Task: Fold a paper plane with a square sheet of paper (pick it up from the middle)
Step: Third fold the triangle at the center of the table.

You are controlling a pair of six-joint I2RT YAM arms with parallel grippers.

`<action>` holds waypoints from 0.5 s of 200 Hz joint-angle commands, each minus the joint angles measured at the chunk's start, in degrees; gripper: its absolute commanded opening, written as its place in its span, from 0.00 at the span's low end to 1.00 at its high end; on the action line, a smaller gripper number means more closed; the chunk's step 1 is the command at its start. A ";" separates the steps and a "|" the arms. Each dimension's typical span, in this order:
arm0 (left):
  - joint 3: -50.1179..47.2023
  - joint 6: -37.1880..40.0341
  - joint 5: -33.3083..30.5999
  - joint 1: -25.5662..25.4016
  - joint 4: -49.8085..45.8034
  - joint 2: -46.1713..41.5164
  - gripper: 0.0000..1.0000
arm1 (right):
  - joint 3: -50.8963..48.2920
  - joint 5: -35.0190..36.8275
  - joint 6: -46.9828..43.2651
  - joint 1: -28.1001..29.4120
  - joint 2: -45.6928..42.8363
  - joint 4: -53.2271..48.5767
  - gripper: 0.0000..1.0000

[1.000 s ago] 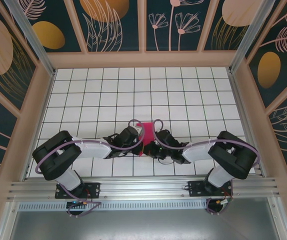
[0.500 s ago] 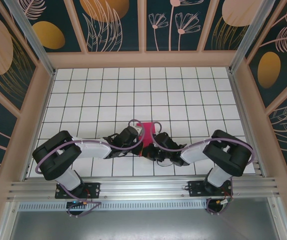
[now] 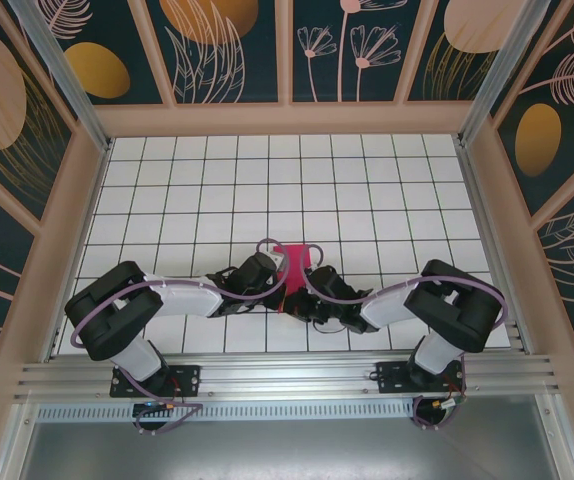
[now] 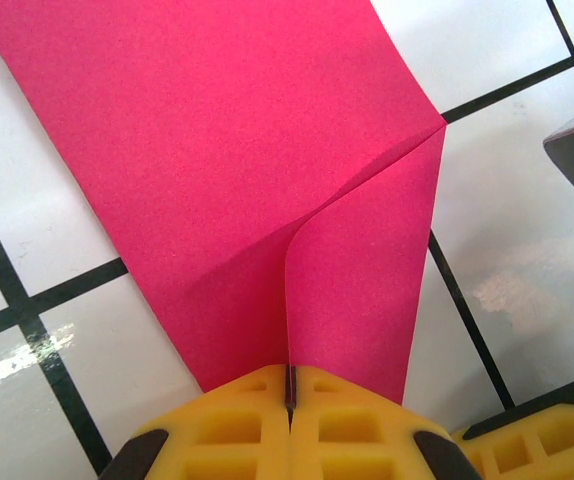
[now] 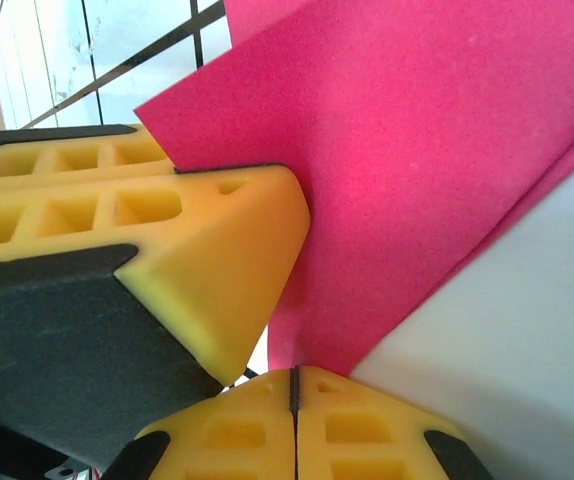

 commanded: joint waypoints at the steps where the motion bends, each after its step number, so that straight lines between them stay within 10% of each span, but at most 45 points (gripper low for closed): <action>1: -0.59 0.76 0.74 0.05 -2.93 1.59 0.00 | -0.11 0.20 1.05 1.82 -0.08 3.29 0.09; 100: -0.51 0.24 1.52 0.00 -2.58 1.49 0.00 | -2.72 4.95 2.80 3.69 -4.33 5.27 0.04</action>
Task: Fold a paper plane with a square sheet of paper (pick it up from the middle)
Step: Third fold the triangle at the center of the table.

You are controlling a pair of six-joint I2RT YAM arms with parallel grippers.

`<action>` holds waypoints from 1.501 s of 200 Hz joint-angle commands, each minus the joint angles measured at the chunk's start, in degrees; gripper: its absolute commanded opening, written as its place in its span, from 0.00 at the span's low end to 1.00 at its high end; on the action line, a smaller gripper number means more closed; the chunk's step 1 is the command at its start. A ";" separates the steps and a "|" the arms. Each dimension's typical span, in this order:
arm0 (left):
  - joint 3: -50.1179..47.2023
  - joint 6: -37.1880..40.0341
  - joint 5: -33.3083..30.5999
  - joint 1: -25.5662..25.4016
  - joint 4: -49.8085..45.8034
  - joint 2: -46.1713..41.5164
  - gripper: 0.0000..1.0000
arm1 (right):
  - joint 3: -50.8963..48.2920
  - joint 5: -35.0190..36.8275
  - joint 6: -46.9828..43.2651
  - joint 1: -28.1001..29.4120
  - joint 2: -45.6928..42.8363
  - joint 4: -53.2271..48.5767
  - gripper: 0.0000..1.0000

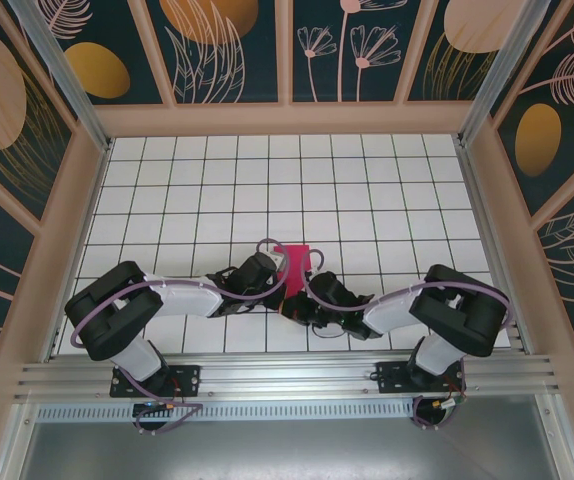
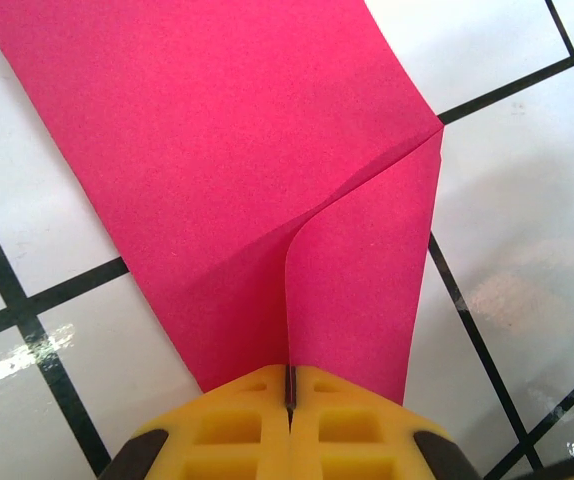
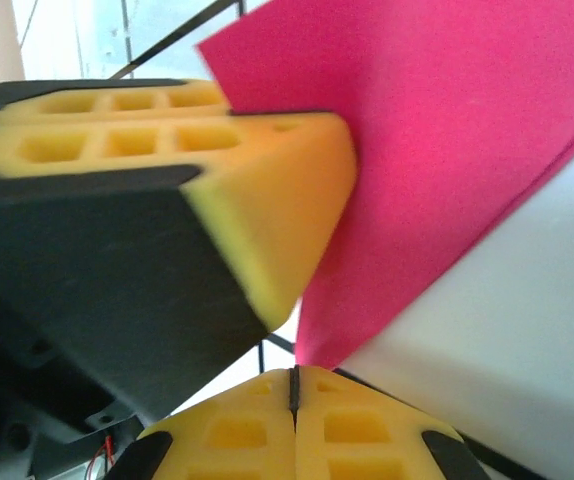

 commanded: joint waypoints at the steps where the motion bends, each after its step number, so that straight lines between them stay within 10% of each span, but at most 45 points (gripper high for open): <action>1: -0.56 0.28 1.48 -0.01 -2.60 1.50 0.00 | -0.64 2.32 1.06 0.90 -2.03 2.23 0.04; 244: -0.11 -0.20 1.52 0.00 -3.11 1.26 0.00 | 7.05 6.91 2.59 2.93 5.30 -13.66 0.04; 300: 0.83 -0.47 1.91 0.05 -3.82 -0.35 0.08 | 6.04 8.34 -1.54 1.26 -5.74 -15.48 0.08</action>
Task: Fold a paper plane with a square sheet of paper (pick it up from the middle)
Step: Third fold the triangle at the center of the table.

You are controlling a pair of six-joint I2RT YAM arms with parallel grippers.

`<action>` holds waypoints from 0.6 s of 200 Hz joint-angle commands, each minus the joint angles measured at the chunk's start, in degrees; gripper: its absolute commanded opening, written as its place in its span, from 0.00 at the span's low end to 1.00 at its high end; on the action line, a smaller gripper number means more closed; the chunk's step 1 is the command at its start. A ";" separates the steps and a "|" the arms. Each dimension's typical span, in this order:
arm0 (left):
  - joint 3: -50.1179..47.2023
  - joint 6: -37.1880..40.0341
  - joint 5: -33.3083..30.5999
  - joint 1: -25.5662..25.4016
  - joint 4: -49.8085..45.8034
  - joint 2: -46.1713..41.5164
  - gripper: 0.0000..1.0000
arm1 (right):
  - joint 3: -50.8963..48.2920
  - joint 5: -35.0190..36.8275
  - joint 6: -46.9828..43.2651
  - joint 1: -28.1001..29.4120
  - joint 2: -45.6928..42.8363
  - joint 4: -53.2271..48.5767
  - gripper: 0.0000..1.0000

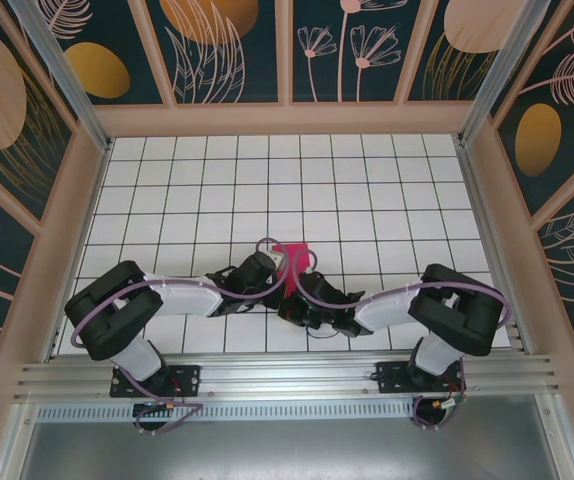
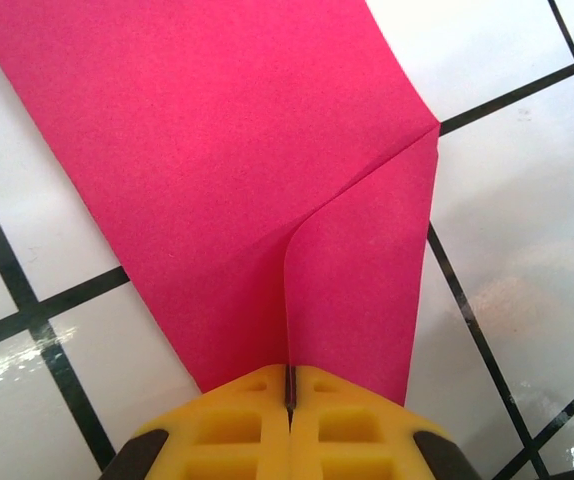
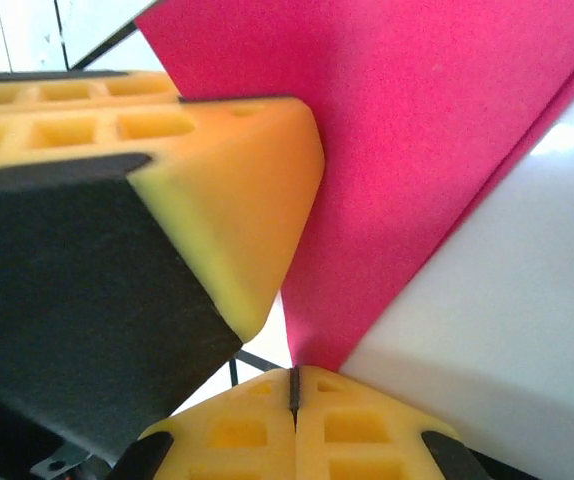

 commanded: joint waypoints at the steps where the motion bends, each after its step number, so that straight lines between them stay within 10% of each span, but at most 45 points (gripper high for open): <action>1: 0.80 -0.45 1.92 -0.29 -3.81 -0.45 0.09 | 0.29 2.64 -3.02 -1.52 -6.11 -3.37 0.08; 47: 5.23 -1.12 0.91 -0.31 -7.63 -5.63 0.33 | -3.66 -3.20 -7.85 -11.90 -13.47 -5.41 0.09; 120: 5.20 -6.62 -7.10 -0.30 -14.19 -16.29 0.41 | 1.36 -13.95 -14.26 -19.19 -9.33 -3.31 0.09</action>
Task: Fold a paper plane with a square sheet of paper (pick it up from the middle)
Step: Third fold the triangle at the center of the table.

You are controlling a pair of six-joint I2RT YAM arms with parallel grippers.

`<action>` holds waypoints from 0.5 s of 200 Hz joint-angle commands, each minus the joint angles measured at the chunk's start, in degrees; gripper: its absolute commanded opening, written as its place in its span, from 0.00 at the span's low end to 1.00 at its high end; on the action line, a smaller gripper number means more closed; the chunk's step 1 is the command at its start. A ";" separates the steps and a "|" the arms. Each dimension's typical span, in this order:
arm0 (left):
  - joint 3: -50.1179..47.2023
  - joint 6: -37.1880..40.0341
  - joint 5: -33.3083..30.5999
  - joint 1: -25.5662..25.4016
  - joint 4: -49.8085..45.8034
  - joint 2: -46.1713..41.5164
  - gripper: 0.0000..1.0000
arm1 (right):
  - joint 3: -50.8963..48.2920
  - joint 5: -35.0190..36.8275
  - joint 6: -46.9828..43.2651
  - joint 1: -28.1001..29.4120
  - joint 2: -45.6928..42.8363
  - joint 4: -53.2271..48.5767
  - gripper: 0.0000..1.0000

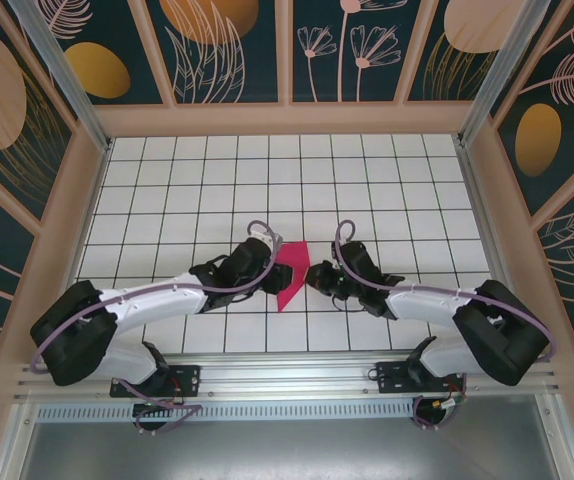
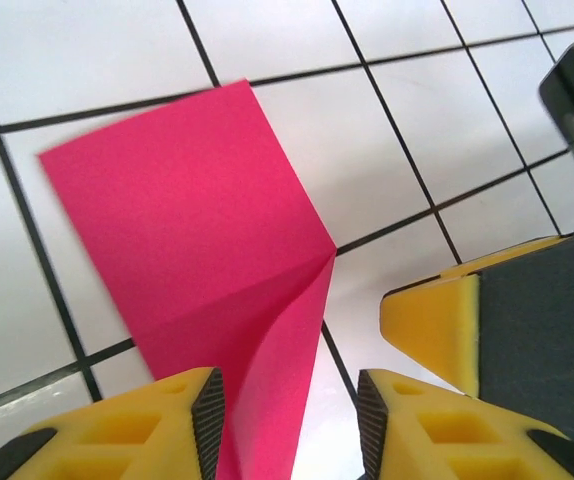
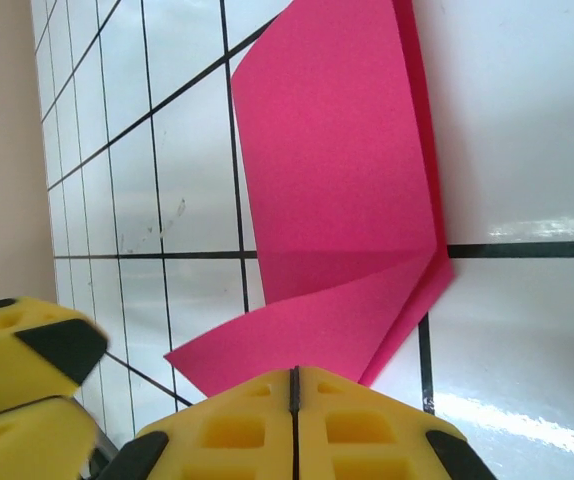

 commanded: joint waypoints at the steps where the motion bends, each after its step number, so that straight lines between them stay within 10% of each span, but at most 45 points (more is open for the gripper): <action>1: -0.27 -3.11 -2.22 -0.14 -3.28 -3.23 0.41 | 3.54 -5.66 -3.56 -0.24 3.10 1.98 0.09; 100: -2.27 -7.42 11.43 -0.19 7.97 2.67 0.12 | 11.20 -4.50 -6.78 -1.21 17.91 -2.32 0.06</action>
